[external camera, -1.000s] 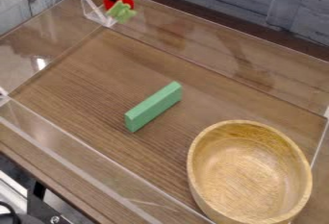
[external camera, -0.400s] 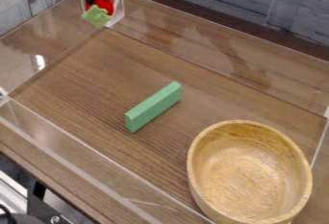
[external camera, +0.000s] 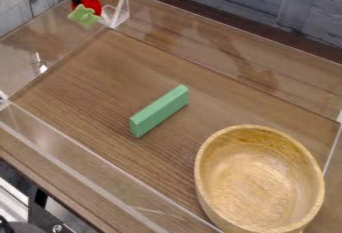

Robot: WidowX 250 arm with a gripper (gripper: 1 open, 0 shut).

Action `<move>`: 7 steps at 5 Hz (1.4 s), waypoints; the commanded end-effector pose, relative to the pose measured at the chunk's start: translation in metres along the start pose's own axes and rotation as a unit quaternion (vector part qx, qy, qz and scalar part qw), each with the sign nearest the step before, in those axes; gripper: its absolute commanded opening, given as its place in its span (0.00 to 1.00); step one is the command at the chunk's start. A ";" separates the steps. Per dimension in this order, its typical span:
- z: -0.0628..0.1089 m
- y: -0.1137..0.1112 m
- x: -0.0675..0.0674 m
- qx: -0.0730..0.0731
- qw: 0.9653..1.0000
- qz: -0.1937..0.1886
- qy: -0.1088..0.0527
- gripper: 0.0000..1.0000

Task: Move the red fruit to the left

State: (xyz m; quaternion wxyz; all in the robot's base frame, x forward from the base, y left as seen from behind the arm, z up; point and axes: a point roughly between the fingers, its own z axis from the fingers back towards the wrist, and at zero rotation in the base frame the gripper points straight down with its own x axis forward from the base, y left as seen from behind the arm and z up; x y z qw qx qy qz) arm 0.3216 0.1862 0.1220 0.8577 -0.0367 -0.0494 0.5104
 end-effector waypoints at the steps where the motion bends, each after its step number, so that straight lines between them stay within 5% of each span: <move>1: 0.015 -0.018 -0.013 -0.012 1.000 0.001 -0.019 0.00; 3: 0.021 -0.004 -0.029 -0.010 0.996 -0.092 0.001 0.00; 6: -0.005 0.034 -0.011 0.019 0.994 -0.105 -0.011 0.00; 7: -0.012 0.040 0.000 0.032 0.997 -0.074 -0.014 0.00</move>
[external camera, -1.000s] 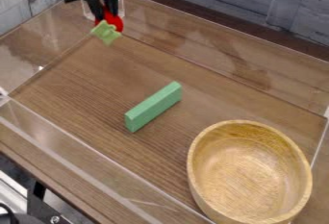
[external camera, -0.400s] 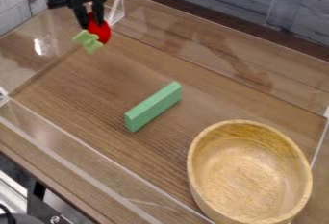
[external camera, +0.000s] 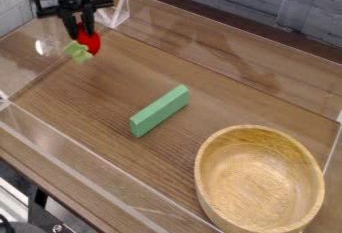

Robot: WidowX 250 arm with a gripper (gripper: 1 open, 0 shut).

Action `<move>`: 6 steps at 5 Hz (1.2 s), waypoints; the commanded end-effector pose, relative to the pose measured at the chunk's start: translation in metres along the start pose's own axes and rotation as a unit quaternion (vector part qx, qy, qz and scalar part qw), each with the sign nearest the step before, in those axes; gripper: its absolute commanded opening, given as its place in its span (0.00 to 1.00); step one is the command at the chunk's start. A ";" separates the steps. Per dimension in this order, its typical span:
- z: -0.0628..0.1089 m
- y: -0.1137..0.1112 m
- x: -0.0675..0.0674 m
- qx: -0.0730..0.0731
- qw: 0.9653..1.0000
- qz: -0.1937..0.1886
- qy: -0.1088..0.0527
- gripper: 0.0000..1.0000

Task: Move the red fruit to the left

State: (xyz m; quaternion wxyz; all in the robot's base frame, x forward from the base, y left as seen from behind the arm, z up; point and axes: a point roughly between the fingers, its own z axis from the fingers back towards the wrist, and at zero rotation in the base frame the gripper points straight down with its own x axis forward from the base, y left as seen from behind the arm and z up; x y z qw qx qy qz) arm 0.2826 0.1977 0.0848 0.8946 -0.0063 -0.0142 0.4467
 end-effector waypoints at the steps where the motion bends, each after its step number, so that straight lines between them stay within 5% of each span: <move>1: 0.015 0.001 0.022 -0.001 0.999 0.036 -0.035 0.00; 3: -0.007 -0.007 0.027 0.008 0.999 0.022 -0.031 0.00; 5: 0.005 -0.015 0.030 0.015 0.998 0.052 -0.021 0.00; 6: 0.008 -0.017 0.032 0.021 0.996 0.079 -0.017 1.00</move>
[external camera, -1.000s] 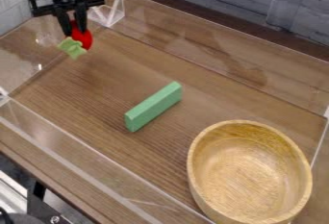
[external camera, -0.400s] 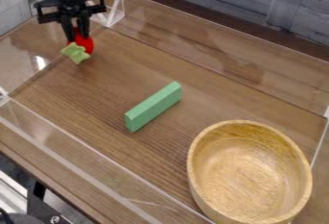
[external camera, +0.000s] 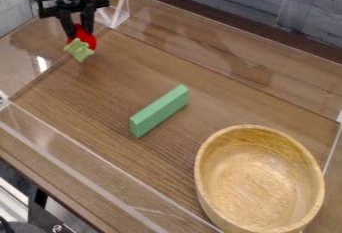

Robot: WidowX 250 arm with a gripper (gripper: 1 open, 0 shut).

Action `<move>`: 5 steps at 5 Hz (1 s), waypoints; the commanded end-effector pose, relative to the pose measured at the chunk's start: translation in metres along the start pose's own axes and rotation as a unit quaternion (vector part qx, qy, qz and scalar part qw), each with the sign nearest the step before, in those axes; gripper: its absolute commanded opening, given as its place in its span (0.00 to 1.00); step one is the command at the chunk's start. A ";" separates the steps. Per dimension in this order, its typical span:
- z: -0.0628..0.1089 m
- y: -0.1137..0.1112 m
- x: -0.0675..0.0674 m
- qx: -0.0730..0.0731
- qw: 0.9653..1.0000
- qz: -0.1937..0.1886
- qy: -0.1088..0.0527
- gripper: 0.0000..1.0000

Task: Move the red fruit to the left

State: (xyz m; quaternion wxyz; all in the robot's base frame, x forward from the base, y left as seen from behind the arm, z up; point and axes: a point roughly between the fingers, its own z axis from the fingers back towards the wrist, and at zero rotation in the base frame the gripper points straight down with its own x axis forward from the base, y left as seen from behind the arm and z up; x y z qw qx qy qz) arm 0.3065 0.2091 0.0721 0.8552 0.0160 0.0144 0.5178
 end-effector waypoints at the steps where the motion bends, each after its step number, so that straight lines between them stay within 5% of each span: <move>1: 0.026 -0.006 0.008 -0.010 0.999 0.024 -0.026 1.00; 4: 0.063 -0.018 0.003 0.000 0.994 0.108 0.006 1.00; 5: 0.052 -0.009 0.005 0.011 0.992 0.126 0.001 0.00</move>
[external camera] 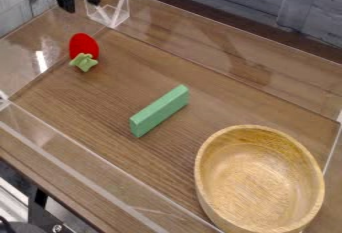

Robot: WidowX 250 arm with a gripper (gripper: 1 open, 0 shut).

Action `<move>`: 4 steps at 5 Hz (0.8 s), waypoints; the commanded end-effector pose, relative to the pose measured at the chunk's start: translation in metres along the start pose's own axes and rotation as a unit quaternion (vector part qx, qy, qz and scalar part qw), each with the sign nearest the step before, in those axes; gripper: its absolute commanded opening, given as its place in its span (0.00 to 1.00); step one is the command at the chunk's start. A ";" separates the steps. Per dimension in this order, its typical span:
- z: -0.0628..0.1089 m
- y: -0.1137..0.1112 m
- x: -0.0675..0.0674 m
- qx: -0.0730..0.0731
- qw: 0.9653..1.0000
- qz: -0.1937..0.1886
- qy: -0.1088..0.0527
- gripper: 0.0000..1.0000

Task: Move the red fruit to the left

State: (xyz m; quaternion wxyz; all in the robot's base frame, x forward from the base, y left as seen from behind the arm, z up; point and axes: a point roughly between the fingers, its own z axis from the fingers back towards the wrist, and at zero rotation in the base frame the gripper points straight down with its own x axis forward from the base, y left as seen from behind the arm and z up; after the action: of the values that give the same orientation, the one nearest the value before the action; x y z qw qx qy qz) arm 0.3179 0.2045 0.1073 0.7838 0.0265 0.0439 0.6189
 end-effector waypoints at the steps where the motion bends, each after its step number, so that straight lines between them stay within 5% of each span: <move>1: 0.006 0.009 0.006 -0.006 0.999 0.020 -0.025 0.00; 3: -0.031 -0.006 0.008 0.003 0.998 0.055 -0.031 0.00; 4: -0.033 -0.017 0.010 0.006 0.999 0.040 -0.031 0.00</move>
State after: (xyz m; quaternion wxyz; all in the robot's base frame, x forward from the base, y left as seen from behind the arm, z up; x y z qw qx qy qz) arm 0.3253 0.2069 0.0528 0.7573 0.0555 0.0515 0.6487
